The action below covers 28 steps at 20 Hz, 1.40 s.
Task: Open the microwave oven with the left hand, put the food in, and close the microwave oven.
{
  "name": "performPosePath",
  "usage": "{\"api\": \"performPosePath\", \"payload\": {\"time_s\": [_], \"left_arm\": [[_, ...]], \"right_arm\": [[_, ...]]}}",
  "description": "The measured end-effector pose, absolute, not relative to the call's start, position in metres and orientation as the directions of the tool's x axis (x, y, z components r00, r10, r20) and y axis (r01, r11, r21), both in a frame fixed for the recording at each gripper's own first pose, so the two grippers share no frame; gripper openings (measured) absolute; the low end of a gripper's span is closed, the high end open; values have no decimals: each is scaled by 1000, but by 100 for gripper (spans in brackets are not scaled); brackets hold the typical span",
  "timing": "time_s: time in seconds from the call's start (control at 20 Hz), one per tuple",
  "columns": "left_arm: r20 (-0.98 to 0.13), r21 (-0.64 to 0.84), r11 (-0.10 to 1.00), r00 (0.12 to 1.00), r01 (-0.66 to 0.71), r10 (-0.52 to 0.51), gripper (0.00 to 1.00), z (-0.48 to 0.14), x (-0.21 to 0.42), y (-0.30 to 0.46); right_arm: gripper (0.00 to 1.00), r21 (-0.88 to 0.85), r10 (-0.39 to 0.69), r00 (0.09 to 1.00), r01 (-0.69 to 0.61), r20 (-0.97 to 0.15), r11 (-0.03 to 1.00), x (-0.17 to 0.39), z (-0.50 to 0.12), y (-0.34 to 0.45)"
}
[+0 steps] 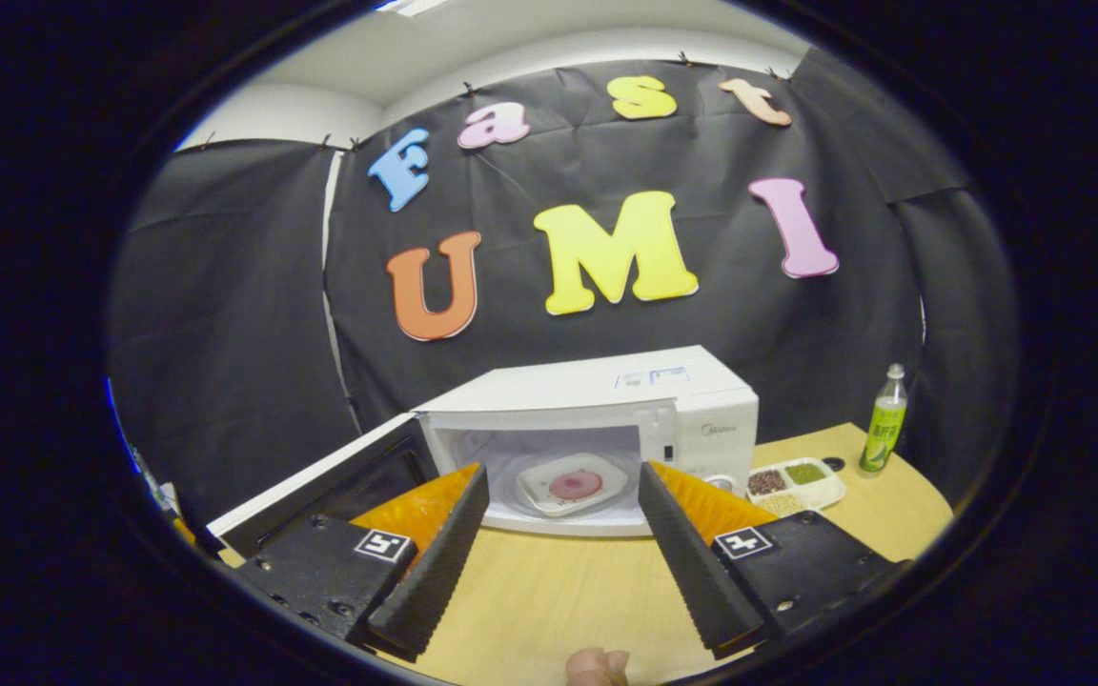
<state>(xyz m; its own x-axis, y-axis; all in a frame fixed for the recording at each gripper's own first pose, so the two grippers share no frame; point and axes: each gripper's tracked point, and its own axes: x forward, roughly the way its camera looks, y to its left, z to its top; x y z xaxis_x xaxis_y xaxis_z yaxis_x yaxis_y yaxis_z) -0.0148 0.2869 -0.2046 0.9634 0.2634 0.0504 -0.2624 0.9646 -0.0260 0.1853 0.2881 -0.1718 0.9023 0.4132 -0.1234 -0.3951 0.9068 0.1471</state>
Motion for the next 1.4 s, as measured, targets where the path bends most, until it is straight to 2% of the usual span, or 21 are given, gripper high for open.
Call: {"api": "performPosePath", "payload": {"time_s": [0.05,0.1,0.15,0.2,0.3,0.35,0.4,0.45,0.5,0.55,0.6,0.7,0.75,0.9,0.95,1.0,1.1,1.2,1.25,1.3,1.4], "left_arm": [[56,-28,967,965,-255,256,65,-203,-10,286],[53,-26,970,969,-242,243,46,-205,-4,285],[48,-20,971,970,-237,238,46,-209,1,287],[40,-15,970,970,-241,242,45,-212,8,291],[26,-16,971,970,-240,240,29,-220,21,294],[9,-23,972,972,-234,235,3,-225,28,295],[-10,-35,974,975,-222,222,0,-232,39,294],[-37,-51,978,979,-202,200,7,-237,44,289],[-75,-62,981,981,-182,177,5,-246,52,286],[-86,-72,985,985,-157,151,0,-248,55,278],[-91,-73,988,988,-136,129,1,-247,58,271],[-87,-50,992,990,-112,107,0,-245,68,262],[-90,-44,994,991,-101,97,0,-246,73,258],[-138,-65,997,990,-50,40,0,-262,83,228],[-135,-34,998,989,-61,56,0,-260,87,227],[-147,-2,998,987,-69,67,0,-262,86,222],[-163,1,999,986,-46,45,0,-268,90,207],[-155,-9,1000,988,-19,17,0,-268,95,190],[-146,-5,1000,989,1,-1,0,-265,97,180],[-140,0,1000,990,20,-19,0,-263,102,169],[-147,16,999,988,41,-38,0,-266,115,154]], "right_arm": [[100,124,409,906,-395,-110,910,174,-165,278],[100,104,396,913,-386,-98,917,165,-160,266],[91,91,384,920,-378,-73,921,156,-152,256],[91,84,389,920,-384,-54,920,145,-145,252],[91,79,414,910,-411,-19,908,121,-130,243],[92,71,425,905,-424,-9,903,108,-126,238],[92,63,437,899,-437,5,897,99,-123,232],[92,58,449,894,-449,15,892,89,-120,227],[100,46,458,889,-459,23,887,83,-120,221],[100,30,471,882,-472,28,881,77,-120,215],[92,8,455,890,-455,20,890,74,-123,202],[94,-8,414,909,-414,37,910,75,-123,179],[100,-14,407,913,-407,35,913,74,-125,170],[96,14,447,893,-448,49,894,71,-128,156],[95,26,464,884,-466,56,884,71,-127,153],[100,42,464,884,-466,60,884,74,-130,146],[95,65,463,884,-466,57,882,76,-136,140],[95,68,474,880,-476,34,877,81,-144,135],[100,68,473,881,-474,32,878,82,-146,131],[95,67,467,884,-468,33,881,85,-146,126],[95,59,460,888,-460,27,886,87,-147,118]]}}
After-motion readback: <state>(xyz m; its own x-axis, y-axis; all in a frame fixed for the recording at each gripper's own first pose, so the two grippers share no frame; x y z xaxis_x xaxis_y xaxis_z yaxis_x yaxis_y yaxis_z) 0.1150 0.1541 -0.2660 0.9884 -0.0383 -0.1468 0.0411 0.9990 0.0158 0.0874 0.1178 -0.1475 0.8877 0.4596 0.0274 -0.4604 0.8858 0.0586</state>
